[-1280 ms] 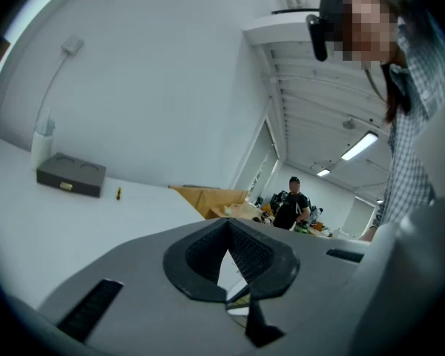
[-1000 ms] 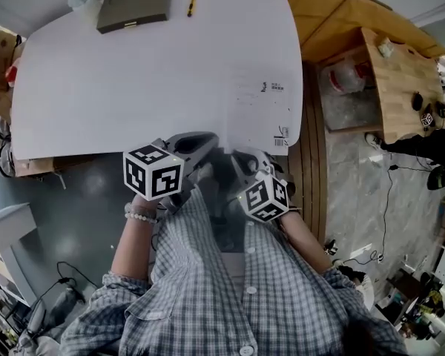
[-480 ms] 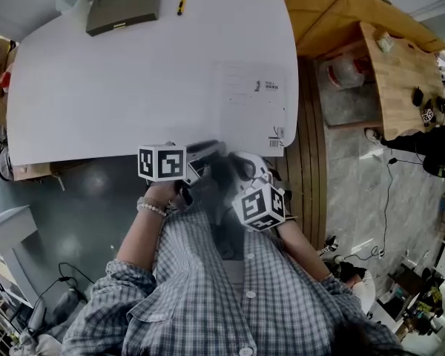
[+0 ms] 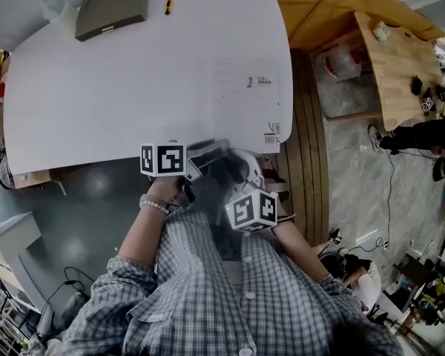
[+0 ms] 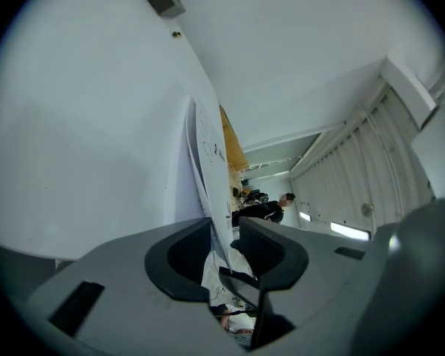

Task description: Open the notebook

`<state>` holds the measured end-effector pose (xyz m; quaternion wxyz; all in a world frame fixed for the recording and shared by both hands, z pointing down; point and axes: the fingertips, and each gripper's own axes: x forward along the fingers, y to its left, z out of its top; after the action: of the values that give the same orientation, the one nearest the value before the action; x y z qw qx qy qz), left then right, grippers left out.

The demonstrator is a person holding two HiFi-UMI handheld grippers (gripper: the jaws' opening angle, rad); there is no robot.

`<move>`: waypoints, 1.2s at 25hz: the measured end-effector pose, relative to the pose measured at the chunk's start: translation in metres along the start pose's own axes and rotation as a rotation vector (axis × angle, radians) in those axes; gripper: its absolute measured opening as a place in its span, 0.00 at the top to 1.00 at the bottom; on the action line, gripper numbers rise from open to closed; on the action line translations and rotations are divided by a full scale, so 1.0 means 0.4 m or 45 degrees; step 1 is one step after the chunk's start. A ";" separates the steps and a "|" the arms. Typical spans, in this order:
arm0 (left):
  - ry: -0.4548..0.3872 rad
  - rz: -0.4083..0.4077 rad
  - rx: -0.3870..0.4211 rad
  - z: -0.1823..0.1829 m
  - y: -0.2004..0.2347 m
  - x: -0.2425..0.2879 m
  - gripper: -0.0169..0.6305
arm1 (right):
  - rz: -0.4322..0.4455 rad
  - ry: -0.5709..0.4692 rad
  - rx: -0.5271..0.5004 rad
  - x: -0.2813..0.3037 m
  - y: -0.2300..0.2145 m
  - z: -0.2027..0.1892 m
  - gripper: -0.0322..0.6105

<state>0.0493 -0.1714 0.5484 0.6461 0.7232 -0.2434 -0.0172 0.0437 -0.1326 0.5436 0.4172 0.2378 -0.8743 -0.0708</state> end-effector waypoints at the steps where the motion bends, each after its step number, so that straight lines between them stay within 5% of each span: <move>1: -0.001 -0.008 0.000 0.002 -0.004 -0.001 0.81 | -0.021 0.004 -0.004 -0.002 -0.003 -0.002 0.82; 7: -0.009 -0.098 0.009 0.008 -0.052 -0.007 0.81 | -0.152 0.054 -0.036 0.014 -0.035 -0.038 0.67; 11: 0.004 -0.167 0.063 0.005 -0.103 -0.005 0.81 | -0.284 0.162 -0.109 0.022 -0.083 -0.083 0.67; 13: 0.024 -0.154 0.113 0.001 -0.111 -0.011 0.81 | -0.335 0.173 -0.069 0.016 -0.112 -0.089 0.81; 18: 0.016 -0.066 0.252 0.020 -0.113 -0.060 0.81 | -0.358 0.051 0.371 -0.016 -0.168 -0.084 0.90; 23: 0.019 0.197 0.473 0.057 -0.065 -0.069 0.93 | -0.394 -0.100 0.853 -0.075 -0.223 -0.097 0.90; 27: 0.174 0.486 0.821 0.053 -0.027 -0.011 0.96 | -0.428 -0.210 1.176 -0.126 -0.267 -0.127 0.90; 30: 0.323 0.620 1.111 0.043 -0.024 0.061 0.96 | -0.475 -0.243 1.294 -0.162 -0.297 -0.157 0.90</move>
<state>0.0679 -0.1962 0.5437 0.2940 0.8442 -0.3088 0.3249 0.1688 -0.2012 0.5006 0.1491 0.5530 -0.7754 0.2661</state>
